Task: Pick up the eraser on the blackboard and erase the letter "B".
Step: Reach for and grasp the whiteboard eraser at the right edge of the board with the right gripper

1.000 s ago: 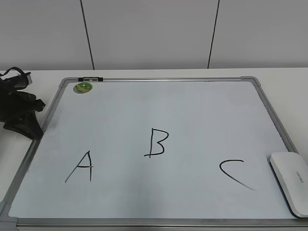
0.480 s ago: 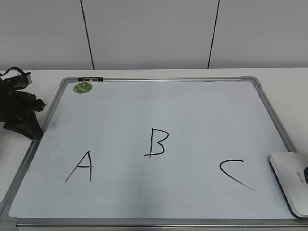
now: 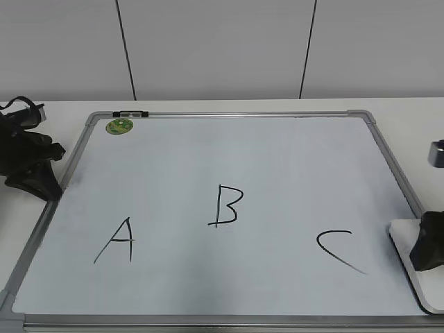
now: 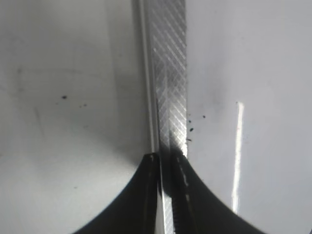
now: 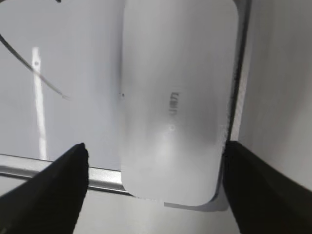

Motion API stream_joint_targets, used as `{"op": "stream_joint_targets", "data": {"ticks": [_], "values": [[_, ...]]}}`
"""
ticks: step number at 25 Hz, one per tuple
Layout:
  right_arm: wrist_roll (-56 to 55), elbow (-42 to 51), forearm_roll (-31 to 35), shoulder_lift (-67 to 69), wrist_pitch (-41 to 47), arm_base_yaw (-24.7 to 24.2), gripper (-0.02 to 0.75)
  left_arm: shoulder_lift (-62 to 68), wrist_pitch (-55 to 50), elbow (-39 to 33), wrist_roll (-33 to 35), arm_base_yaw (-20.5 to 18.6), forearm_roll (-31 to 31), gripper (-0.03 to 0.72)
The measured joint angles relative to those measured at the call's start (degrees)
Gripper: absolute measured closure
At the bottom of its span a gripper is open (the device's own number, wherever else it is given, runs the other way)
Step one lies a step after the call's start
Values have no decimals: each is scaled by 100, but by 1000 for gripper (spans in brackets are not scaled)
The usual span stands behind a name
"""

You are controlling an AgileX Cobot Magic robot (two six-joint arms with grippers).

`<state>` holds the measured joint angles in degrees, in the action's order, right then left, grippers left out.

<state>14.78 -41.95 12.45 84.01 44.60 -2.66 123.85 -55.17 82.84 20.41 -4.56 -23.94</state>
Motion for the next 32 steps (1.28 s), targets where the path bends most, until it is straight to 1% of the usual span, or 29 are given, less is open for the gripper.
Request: {"op": "stream_joint_targets", "data": {"ticks": [3, 5, 10, 12, 21, 27, 32], "values": [[0, -38, -202, 228, -80, 281, 96, 0, 0, 0, 0, 0, 0, 653], [-180, -52, -384, 324, -195, 377, 96, 0, 0, 0, 0, 0, 0, 653], [-650, -78, -878, 383, -304, 427, 97, 0, 0, 0, 0, 0, 0, 653], [-724, -78, -950, 383, -318, 427, 97, 0, 0, 0, 0, 0, 0, 653], [-819, -78, -906, 437, -388, 427, 97, 0, 0, 0, 0, 0, 0, 653], [-876, -78, -672, 782, -581, 427, 97, 0, 0, 0, 0, 0, 0, 653], [-889, -143, -649, 1041, -651, 427, 97, 0, 0, 0, 0, 0, 0, 653]]}}
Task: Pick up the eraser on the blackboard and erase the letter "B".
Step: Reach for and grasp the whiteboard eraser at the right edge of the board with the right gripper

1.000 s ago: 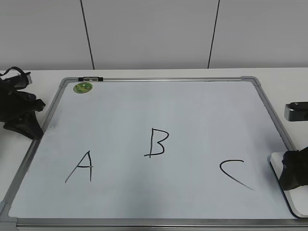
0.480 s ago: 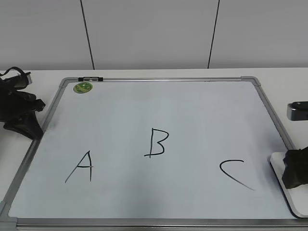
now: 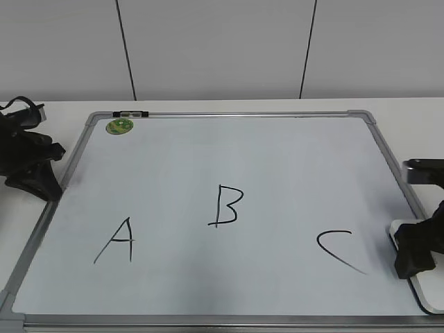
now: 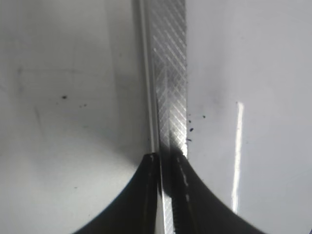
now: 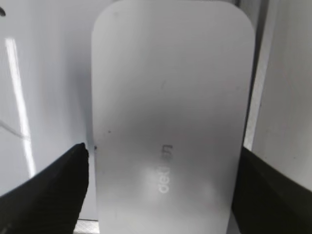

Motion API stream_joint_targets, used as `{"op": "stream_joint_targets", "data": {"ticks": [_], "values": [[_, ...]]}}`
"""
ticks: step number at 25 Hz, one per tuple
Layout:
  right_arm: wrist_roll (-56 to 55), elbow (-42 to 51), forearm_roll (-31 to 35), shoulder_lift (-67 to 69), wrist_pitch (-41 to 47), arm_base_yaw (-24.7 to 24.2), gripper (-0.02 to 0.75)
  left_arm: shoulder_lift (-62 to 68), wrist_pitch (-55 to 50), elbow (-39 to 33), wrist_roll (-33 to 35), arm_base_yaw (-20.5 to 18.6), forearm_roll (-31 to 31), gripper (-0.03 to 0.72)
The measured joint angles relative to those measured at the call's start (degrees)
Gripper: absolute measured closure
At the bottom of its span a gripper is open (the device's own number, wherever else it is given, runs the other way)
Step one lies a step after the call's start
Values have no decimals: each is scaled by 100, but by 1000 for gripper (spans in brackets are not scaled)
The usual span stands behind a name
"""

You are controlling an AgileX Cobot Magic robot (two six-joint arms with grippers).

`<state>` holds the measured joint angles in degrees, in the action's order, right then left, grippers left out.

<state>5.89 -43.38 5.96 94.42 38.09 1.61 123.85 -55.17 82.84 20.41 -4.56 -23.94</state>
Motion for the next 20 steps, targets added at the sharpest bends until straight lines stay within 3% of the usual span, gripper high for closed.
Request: {"op": "stream_joint_targets", "data": {"ticks": [9, 15, 20], "values": [[-34, 0, -78, 41, 11, 0, 197, 0, 0, 0, 0, 0, 0, 653], [-34, -36, -91, 41, 71, 0, 212, 0, 0, 0, 0, 0, 0, 653], [-34, -449, -91, -54, 627, 0, 212, 0, 0, 0, 0, 0, 0, 653]]}}
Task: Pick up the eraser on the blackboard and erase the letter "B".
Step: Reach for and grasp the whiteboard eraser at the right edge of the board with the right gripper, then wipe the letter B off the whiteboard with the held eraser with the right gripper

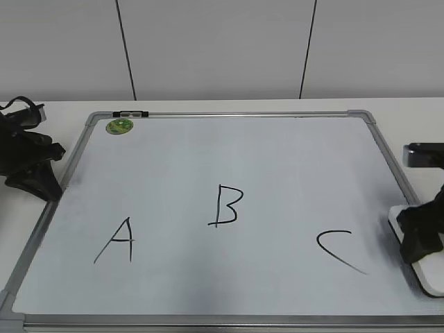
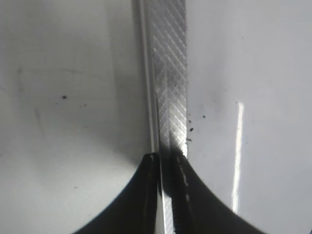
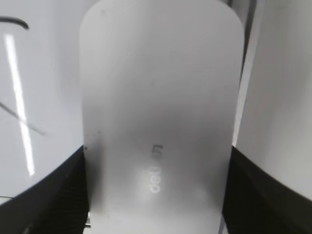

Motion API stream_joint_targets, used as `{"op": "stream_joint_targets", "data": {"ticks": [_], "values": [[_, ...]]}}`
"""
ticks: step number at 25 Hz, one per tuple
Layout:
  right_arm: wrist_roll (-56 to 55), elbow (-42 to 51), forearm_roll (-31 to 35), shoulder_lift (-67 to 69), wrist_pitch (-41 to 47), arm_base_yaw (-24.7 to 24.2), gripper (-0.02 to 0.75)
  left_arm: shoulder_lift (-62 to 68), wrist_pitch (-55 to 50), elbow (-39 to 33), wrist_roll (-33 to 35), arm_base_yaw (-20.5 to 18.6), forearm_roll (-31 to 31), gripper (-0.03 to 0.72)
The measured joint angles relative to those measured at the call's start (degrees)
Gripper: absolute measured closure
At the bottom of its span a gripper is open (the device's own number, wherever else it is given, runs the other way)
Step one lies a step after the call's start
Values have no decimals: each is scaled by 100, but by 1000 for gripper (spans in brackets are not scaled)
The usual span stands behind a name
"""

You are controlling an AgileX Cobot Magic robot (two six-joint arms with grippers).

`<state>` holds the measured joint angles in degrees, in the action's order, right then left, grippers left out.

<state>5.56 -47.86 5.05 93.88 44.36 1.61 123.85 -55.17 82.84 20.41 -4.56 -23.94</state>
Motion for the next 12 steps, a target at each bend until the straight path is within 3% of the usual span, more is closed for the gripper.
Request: {"op": "stream_joint_targets", "data": {"ticks": [6, 12], "values": [[0, -1026, 0, -131, 869, 157, 212, 0, 0, 0, 0, 0, 0, 653], [23, -2233, 0, 156, 1413, 1024, 212, 0, 0, 0, 0, 0, 0, 653]]}}
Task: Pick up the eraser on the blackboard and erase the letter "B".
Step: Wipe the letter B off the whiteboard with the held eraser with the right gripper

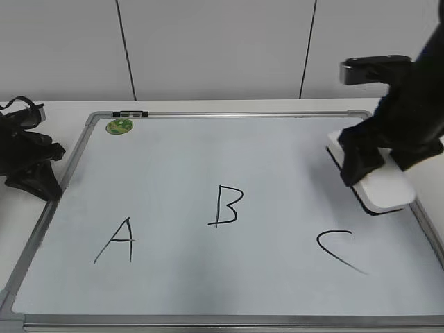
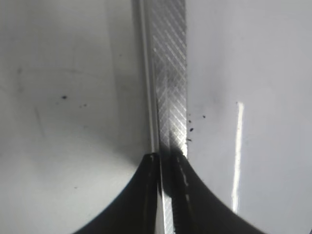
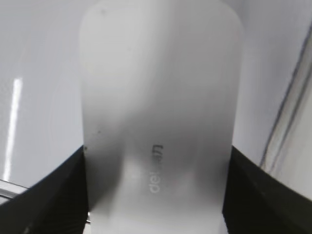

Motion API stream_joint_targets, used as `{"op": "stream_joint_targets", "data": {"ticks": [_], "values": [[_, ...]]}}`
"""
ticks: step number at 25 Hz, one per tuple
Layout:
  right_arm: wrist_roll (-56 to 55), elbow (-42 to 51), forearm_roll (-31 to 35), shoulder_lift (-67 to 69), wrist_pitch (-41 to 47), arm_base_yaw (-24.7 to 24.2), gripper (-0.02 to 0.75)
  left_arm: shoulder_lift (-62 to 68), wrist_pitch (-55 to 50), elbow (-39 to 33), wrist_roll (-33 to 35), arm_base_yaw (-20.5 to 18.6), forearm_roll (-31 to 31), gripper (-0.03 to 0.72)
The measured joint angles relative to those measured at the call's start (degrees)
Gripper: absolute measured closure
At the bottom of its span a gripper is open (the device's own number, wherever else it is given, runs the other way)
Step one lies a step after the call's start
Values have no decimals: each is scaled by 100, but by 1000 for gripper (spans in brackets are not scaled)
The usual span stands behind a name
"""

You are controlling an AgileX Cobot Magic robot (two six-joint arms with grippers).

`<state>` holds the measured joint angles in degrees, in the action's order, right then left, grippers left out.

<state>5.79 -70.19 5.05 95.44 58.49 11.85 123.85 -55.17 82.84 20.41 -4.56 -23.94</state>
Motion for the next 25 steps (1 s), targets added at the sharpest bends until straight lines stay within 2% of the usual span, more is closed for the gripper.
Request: {"op": "stream_joint_targets", "data": {"ticks": [6, 13, 18, 25], "values": [[0, -1236, 0, 848, 591, 774, 212, 0, 0, 0, 0, 0, 0, 653], [9, -2484, -105, 1884, 1011, 1370, 212, 0, 0, 0, 0, 0, 0, 653], [68, -3021, -177, 2545, 1053, 1595, 213, 0, -15, 0, 0, 0, 0, 653], [296, -3109, -200, 3128, 806, 1688, 213, 0, -25, 0, 0, 0, 0, 654]]}}
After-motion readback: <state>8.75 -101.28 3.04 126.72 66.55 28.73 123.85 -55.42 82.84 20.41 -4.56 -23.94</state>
